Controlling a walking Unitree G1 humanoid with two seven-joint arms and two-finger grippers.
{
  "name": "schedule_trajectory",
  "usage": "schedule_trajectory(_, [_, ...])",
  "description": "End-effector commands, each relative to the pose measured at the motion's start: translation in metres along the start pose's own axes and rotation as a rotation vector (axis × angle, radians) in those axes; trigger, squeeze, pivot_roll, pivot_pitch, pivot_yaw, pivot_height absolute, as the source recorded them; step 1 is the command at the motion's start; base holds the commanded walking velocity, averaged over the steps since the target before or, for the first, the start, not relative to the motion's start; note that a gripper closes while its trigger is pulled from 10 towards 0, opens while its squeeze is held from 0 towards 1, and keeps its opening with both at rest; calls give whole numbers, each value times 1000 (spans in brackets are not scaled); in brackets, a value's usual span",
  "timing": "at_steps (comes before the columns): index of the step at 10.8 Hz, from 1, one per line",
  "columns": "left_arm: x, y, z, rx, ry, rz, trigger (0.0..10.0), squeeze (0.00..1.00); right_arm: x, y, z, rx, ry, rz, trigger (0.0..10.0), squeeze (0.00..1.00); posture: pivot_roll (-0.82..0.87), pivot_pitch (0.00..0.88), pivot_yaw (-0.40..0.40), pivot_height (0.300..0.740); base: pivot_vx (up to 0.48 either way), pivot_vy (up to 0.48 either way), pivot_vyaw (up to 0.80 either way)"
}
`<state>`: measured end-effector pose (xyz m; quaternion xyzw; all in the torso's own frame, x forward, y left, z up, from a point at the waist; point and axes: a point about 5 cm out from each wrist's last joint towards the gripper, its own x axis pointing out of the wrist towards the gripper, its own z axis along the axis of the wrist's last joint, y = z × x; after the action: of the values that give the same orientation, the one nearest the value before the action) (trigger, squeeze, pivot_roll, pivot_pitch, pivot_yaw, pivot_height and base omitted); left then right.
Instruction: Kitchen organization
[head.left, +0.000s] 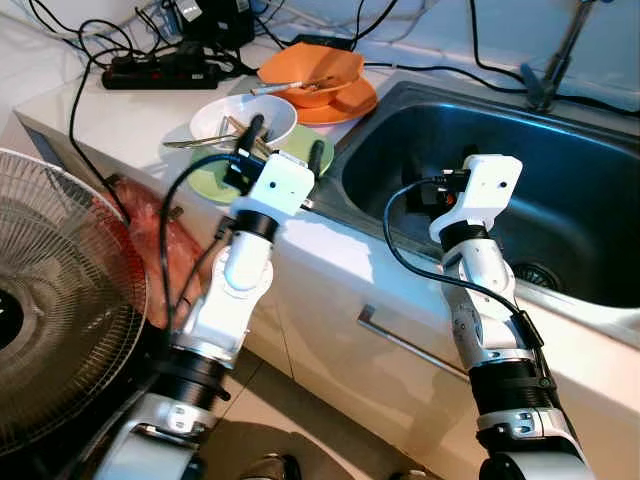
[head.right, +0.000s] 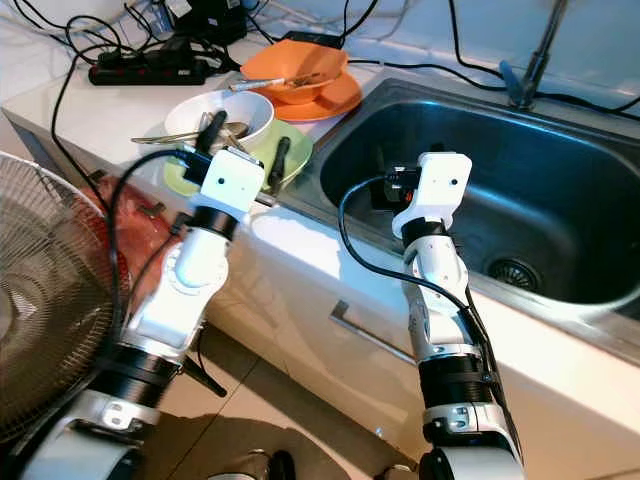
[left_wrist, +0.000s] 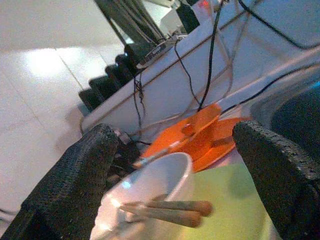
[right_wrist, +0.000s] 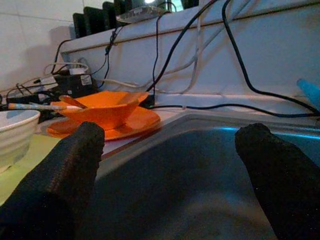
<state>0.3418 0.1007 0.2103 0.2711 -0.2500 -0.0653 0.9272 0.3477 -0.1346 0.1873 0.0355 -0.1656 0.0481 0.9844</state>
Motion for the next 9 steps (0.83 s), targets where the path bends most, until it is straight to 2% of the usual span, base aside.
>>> schedule_trajectory(1, [1, 5, 5, 39, -19, -14, 10000, 0, -2, 2, -3, 10, 10, 7, 10000, 0, 10, 95, 71, 740, 0, 0, 0])
schedule_trajectory(3, [0, 12, 6, 141, -43, -60, 10000, 0, -3, 3, -4, 13, 14, 10, 10000, 0, 12, 93, 71, 740, 0, 0, 0])
schedule_trajectory(5, [-5, 13, 4, 162, -50, -112, 10000, 0, -2, 3, -4, 15, 16, 12, 10000, 0, 20, 96, 69, 740, 0, 0, 0])
schedule_trajectory(7, [-10, 3, 3, 187, -58, -187, 10000, 0, -2, 3, -4, 13, 16, 9, 10000, 0, 19, 101, 67, 740, 0, 0, 0])
schedule_trajectory(9, [-14, 3, -2, 220, -32, -202, 10000, 0, -1, 2, -4, 13, 16, 11, 10000, 0, 25, 105, 63, 740, 0, 0, 0])
